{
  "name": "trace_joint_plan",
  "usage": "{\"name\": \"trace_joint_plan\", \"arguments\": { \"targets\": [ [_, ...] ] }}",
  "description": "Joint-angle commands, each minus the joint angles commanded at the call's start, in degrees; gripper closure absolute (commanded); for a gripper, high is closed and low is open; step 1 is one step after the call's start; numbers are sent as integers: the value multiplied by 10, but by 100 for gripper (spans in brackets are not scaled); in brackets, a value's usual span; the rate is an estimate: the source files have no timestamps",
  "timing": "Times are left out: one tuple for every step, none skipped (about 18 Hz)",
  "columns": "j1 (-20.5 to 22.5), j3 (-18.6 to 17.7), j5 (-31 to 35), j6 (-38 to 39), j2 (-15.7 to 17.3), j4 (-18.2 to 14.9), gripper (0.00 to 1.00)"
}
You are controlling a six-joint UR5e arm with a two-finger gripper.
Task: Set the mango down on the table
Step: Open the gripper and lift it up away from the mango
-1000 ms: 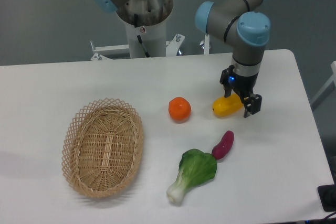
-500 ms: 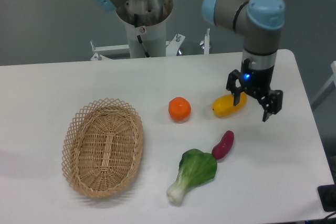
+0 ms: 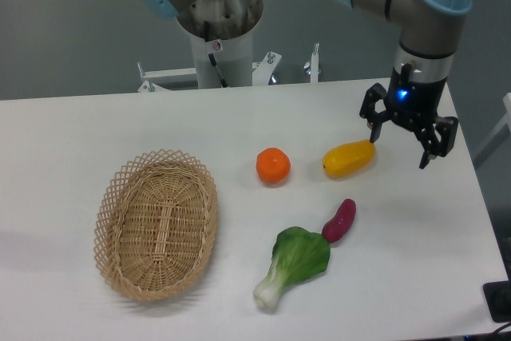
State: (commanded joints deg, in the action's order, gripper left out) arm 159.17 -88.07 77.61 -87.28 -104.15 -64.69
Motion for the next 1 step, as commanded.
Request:
{"name": "trace_joint_plan", "arguments": {
  "targets": [
    [0,0,0,0,0,0,0]
  ]
}}
